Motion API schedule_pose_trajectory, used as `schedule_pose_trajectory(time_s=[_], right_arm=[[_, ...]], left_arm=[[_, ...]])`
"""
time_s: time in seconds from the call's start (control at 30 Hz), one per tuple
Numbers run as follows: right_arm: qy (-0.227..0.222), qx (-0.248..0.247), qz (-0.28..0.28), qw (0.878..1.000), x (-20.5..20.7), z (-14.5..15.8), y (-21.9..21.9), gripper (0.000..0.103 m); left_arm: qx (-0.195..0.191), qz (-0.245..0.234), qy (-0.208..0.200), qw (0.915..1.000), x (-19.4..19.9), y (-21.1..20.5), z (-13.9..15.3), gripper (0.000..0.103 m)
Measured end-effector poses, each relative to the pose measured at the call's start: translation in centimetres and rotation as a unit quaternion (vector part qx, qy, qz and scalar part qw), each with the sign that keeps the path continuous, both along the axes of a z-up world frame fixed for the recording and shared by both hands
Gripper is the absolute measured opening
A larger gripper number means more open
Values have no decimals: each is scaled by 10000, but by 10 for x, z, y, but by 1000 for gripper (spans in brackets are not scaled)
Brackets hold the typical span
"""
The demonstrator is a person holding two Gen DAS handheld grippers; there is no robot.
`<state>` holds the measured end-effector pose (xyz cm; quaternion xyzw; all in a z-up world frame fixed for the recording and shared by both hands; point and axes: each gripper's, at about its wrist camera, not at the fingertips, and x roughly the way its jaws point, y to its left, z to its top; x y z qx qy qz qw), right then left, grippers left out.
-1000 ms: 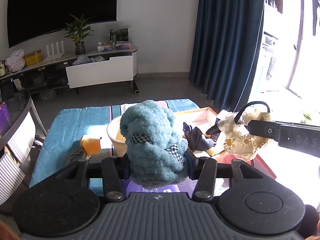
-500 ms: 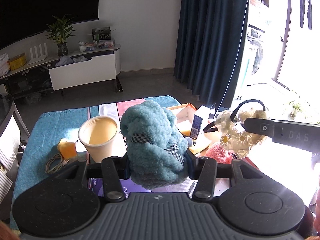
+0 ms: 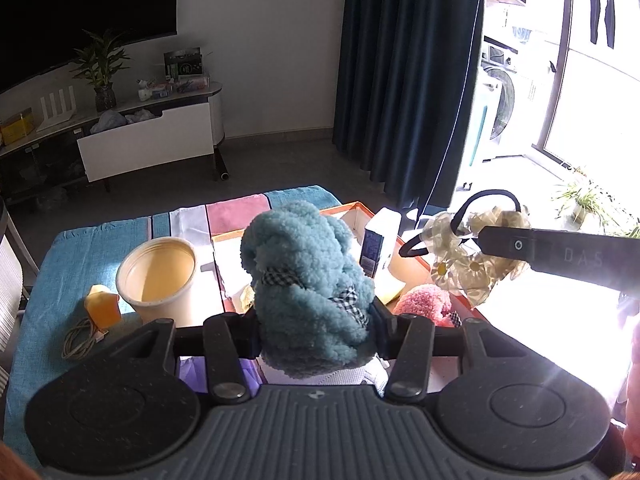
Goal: Organize soft objects
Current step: 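Carry the blue toy and cream glove over the white box with both tools, then open both tools to drop the blue toy and cream glove into the box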
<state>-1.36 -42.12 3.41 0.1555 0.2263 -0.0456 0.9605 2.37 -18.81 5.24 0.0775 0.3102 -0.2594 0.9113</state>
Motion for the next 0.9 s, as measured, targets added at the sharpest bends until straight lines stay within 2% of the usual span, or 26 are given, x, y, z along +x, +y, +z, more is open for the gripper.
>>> schedule_pose_trajectory(time_s=[0.4,0.77,0.9], right_arm=[[-129,-73,163,9998,45,14,-20,26],[-9,-141,439,9989,103,12,-23,27],[61,-204,494,9986,122,8,-23,28]], left_arm=[[59,-73,173,9998,16,-24,-9,51],[133,-74,291,9995,32,-43,-18,51],[104,-105,379,9992,38,-48,-20,56]])
